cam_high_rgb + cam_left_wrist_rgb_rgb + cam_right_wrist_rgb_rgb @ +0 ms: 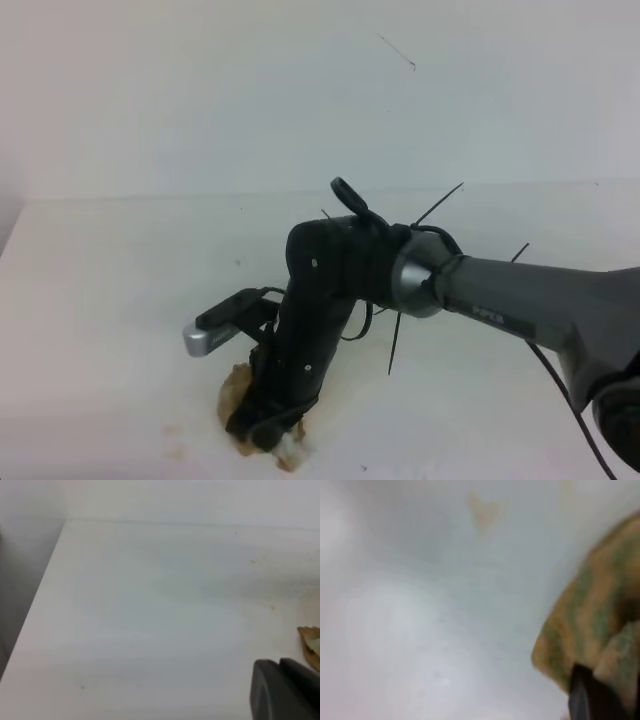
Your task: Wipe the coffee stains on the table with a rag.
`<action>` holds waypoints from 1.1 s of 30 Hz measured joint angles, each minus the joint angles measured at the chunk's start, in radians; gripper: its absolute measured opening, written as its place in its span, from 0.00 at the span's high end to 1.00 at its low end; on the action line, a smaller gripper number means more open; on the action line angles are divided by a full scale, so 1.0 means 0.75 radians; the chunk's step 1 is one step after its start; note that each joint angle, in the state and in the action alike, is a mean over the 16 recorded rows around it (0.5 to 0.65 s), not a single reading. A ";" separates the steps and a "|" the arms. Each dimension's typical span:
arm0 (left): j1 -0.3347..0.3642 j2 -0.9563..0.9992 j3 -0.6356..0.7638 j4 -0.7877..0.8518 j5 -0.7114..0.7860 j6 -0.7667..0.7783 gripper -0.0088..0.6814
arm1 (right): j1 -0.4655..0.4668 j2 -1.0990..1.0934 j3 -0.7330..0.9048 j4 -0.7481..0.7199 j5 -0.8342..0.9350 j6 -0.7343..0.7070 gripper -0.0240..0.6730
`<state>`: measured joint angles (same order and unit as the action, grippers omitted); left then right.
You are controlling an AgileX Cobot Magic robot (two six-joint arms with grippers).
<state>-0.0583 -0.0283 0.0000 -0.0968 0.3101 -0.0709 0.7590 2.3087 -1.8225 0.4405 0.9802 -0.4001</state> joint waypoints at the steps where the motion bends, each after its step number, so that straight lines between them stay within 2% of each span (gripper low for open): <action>1: 0.000 0.000 0.000 0.000 0.000 0.000 0.99 | 0.001 0.000 0.000 -0.034 -0.006 0.017 0.96; 6: 0.000 0.000 0.000 0.000 0.000 0.000 0.99 | -0.040 0.000 0.000 -0.181 -0.089 0.090 0.96; 12: 0.000 0.000 0.000 0.000 0.000 0.000 0.99 | -0.179 0.000 0.000 -0.243 -0.179 0.122 0.96; 22: 0.000 0.000 0.009 0.000 -0.001 0.000 0.99 | -0.418 -0.058 -0.001 -0.212 -0.160 0.056 0.96; 28: 0.000 0.000 0.009 0.000 -0.001 0.000 0.99 | -0.476 -0.191 0.018 -0.163 -0.124 -0.033 0.96; 33: 0.000 0.000 0.006 0.000 -0.001 0.000 0.99 | -0.499 -0.379 0.126 -0.127 -0.160 -0.092 0.96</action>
<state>-0.0583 -0.0283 0.0047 -0.0968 0.3092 -0.0709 0.3847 2.0246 -1.7281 0.3452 0.8603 -0.4687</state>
